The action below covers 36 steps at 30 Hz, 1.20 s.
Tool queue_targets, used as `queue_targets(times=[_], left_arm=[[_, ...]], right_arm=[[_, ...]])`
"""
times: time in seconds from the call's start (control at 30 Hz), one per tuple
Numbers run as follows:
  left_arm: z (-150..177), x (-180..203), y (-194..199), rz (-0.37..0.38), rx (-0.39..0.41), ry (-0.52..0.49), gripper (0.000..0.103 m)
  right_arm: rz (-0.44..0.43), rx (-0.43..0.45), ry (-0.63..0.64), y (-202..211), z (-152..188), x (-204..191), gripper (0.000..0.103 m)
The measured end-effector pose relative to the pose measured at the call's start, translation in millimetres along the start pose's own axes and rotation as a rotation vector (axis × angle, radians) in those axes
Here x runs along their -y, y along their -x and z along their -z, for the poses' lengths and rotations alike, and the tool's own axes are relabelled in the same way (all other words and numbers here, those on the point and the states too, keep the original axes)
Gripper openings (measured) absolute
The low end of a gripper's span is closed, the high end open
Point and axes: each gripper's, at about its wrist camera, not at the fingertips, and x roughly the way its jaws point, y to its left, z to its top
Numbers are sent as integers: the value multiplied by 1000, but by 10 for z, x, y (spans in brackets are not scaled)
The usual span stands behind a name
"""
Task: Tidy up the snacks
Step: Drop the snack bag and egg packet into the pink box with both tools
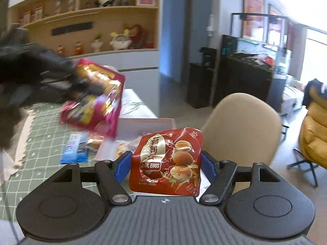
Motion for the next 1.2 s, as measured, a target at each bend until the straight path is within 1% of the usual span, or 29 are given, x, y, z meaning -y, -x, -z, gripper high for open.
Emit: queue_targets(times=[0.07, 0.13, 0.2, 0.3, 0.33, 0.37, 0.4, 0.43, 0.47, 0.57, 0.63, 0.7, 0.73, 0.83, 0.87, 0.93, 0.97, 1.03, 1.1, 1.2], left_arm=[[-124, -145, -300, -14, -28, 53, 23], [-172, -318, -560, -48, -77, 70, 23], [-139, -477, -847, -107, -142, 53, 23], [8, -722, -1148, -160, -213, 28, 24], [62, -793, -1215, -178, -224, 13, 25], [93, -837, -1243, -194, -222, -6, 29], [104, -861, -1248, -212, -212, -28, 25], [101, -867, -1209, -210, -191, -41, 25], [81, -854, -1112, -203, -146, -53, 26], [-5, -796, -749, -139, -32, -56, 26], [-32, -751, -504, -133, 5, -57, 26], [9, -716, -273, -152, 28, -73, 26], [40, -703, -177, -170, 30, -84, 26], [310, -652, 65, -281, 18, -108, 26], [424, -654, 137, -292, 5, -104, 26], [669, -697, 300, -262, -17, -68, 26], [715, -724, 382, -252, -29, -52, 26], [884, -792, 513, -258, -43, -40, 26], [1015, -873, 650, -294, -44, -49, 26], [1100, -1047, 771, -345, -48, -35, 26]], right_arm=[[20, -13, -16, 16, 47, 46, 72], [40, -30, -38, 33, 91, 101, 72], [58, -41, -52, 44, 129, 159, 72], [87, -62, -68, 0, 191, 221, 72], [93, -70, -72, -10, 218, 225, 72], [98, -78, -75, -44, 237, 230, 72], [103, -88, -76, -77, 245, 231, 72], [105, -94, -73, -107, 245, 225, 72], [105, -97, -68, -132, 238, 213, 72], [92, -88, -50, -206, 139, 159, 72], [63, -82, -43, -319, -13, 121, 72], [20, -74, -33, -466, -234, 71, 72], [-6, -71, -25, -573, -375, 36, 72], [-73, -97, -2, -1012, -782, -113, 72], [-86, -112, 12, -1198, -889, -194, 72], [-113, -157, 17, -1609, -1051, -327, 72], [-133, -188, 4, -1831, -1099, -394, 72], [-165, -247, -36, -2232, -1117, -493, 72], [-196, -315, -81, -2624, -1070, -573, 73], [-232, -424, -75, -3083, -907, -680, 73]])
